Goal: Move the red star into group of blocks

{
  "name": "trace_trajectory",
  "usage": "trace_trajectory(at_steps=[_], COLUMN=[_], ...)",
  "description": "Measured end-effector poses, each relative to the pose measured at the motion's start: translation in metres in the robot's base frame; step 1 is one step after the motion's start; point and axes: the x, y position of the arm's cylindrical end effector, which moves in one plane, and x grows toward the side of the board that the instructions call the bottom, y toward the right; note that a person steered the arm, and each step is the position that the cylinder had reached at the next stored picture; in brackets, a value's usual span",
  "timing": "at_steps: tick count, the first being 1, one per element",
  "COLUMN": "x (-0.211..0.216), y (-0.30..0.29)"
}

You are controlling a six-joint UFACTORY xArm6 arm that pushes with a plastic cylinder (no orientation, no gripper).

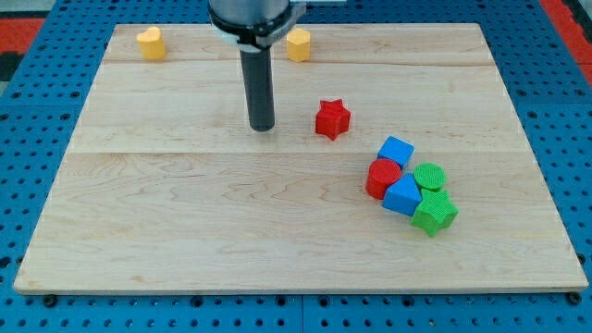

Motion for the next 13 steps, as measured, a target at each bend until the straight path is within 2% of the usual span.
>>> trace_trajectory(at_steps=[1,2,3,4,5,6,8,10,13], x=[-0.039,-0.028,-0.013,0.014,-0.015,-0.016,0.032,0.041,0.074], y=[0.032,0.052,0.101,0.119,0.103,0.090,0.099,0.155,0.194])
